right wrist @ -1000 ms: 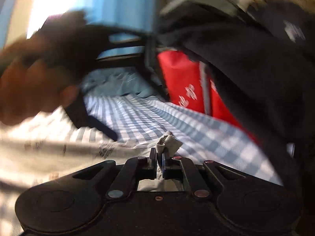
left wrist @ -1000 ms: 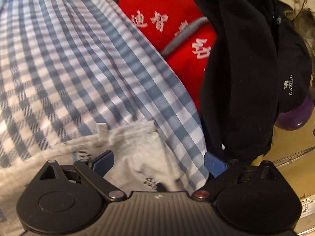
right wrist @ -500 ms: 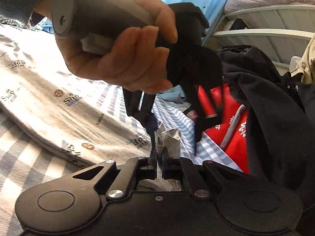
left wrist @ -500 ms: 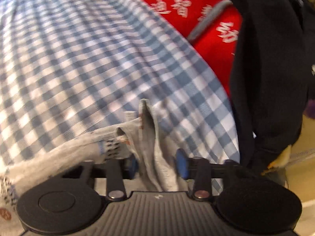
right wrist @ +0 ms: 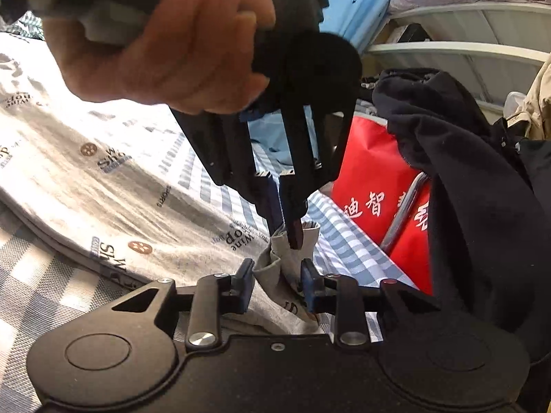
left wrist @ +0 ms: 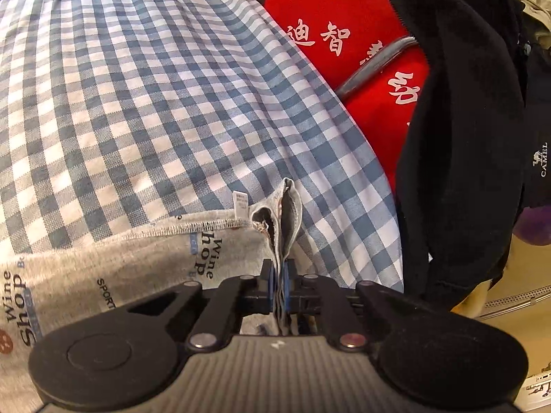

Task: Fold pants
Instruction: 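Lift the held edges with both grippers and fold them toward each other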

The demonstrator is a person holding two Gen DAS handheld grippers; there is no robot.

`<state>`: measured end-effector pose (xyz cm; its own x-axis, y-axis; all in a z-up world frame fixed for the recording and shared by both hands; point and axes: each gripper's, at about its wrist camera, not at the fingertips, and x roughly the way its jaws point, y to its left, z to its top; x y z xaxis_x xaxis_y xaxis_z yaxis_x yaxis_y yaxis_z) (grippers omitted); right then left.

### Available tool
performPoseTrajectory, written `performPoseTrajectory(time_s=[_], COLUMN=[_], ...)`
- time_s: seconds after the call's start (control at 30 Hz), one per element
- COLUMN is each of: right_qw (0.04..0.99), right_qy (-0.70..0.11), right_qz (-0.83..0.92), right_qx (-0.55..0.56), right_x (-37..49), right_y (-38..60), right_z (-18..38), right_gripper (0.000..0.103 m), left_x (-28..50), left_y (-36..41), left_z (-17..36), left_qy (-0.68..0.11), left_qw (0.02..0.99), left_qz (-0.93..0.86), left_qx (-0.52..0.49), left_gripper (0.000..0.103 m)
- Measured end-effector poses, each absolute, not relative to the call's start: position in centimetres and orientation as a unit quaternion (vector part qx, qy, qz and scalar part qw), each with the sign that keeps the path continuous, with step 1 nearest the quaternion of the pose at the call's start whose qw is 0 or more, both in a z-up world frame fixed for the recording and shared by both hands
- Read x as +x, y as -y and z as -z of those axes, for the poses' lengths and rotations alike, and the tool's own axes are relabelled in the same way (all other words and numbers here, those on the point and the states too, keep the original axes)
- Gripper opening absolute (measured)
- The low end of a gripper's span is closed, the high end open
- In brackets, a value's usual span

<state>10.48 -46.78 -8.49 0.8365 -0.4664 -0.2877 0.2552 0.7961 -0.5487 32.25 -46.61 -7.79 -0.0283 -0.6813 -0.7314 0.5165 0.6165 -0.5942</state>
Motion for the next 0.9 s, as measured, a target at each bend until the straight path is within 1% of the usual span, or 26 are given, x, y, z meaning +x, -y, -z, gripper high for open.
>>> performPoseTrajectory(time_s=[0.03, 0.23, 0.37, 0.5, 0.67, 0.8, 0.9], right_qw=[0.924, 0.928, 0.934, 0.939, 0.942, 0.938, 0.935], right_qy=[-0.21, -0.2, -0.19, -0.187, -0.196, -0.218, -0.232], right_qz=[0.195, 0.188, 0.165, 0.121, 0.053, 0.013, -0.004], right_qx=[-0.252, -0.253, -0.254, -0.261, -0.268, -0.269, -0.268], right_x=[10.4, 9.5, 9.2, 9.5, 9.9, 10.7, 11.3], right_y=[46.8, 45.0, 41.8, 37.8, 32.2, 28.9, 27.0], right_z=[8.4, 6.7, 5.0, 3.8, 3.7, 5.1, 6.1], right_gripper=[0.004, 0.004, 0.004, 0.004, 0.004, 0.003, 0.003], left_x=[32.1, 31.1, 30.4, 30.1, 30.5, 30.9, 31.0], left_y=[46.5, 43.6, 39.6, 34.1, 26.6, 21.9, 19.8], left_z=[7.8, 5.9, 3.5, 2.2, 2.7, 5.0, 6.7], left_qy=[-0.572, -0.553, -0.531, -0.518, -0.508, -0.506, -0.498], left_qw=[0.694, 0.703, 0.721, 0.742, 0.761, 0.771, 0.778], left_qz=[0.431, 0.439, 0.437, 0.414, 0.384, 0.36, 0.353], left_qx=[-0.074, -0.083, -0.085, -0.098, -0.128, -0.141, -0.147], left_gripper=[0.004, 0.004, 0.004, 0.004, 0.004, 0.004, 0.004])
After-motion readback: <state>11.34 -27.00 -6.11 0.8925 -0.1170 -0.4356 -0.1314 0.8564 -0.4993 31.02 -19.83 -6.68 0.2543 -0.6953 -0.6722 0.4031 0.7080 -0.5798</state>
